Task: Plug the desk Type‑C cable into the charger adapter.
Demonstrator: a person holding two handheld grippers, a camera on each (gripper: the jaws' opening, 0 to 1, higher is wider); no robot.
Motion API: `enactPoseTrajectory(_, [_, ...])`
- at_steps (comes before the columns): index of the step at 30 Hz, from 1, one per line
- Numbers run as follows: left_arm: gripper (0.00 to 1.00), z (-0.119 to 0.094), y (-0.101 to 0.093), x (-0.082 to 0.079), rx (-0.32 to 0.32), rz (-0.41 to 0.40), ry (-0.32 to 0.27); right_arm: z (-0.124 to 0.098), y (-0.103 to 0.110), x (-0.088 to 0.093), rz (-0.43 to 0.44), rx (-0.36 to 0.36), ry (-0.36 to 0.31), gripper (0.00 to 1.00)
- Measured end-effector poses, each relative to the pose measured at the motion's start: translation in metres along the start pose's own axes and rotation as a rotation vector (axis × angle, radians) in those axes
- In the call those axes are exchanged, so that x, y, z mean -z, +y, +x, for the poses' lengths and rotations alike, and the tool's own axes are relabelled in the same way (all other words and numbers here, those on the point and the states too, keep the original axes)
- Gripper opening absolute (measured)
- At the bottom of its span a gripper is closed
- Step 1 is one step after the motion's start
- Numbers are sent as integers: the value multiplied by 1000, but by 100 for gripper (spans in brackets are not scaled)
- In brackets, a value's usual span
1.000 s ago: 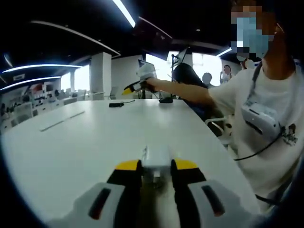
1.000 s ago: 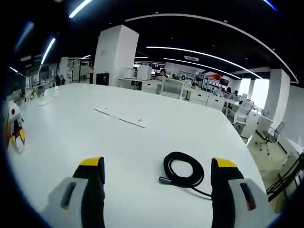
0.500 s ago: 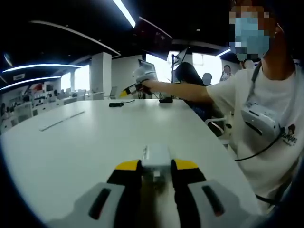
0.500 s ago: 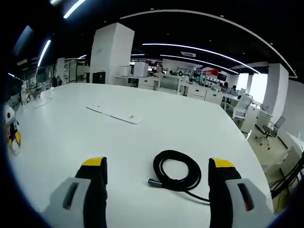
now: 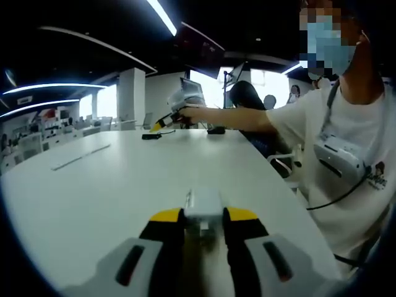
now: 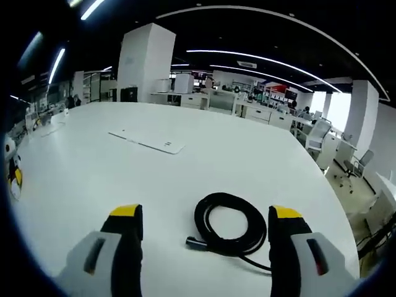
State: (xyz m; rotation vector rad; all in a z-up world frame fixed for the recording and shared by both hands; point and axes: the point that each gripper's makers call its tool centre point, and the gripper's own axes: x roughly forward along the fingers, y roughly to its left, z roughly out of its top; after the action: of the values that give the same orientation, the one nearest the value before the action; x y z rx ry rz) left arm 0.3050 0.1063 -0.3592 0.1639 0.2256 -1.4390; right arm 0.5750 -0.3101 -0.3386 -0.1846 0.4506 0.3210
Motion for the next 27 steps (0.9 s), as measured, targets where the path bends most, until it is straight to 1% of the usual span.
enactPoseTrajectory(3, [25, 1, -2, 0, 2, -1, 0, 6, -6, -1, 12, 1, 3, 82])
enactPoseTrajectory(9, [25, 1, -4, 1, 0, 0, 0, 9, -5, 5, 15, 5, 22, 78])
enactPoseTrajectory(14, [25, 1, -4, 1, 0, 1, 1, 15, -2, 11, 18, 3, 40, 69])
enactPoseTrajectory(18, [25, 1, -4, 0, 0, 1, 2, 18, 0, 16, 30, 3, 48, 59])
enactPoseTrajectory(24, [25, 1, -3, 0, -1, 3, 3, 21, 1, 20, 40, -4, 78, 56])
enactPoseTrajectory(27, [25, 1, -2, -1, -2, 5, 3, 23, 3, 20, 39, -14, 80, 52])
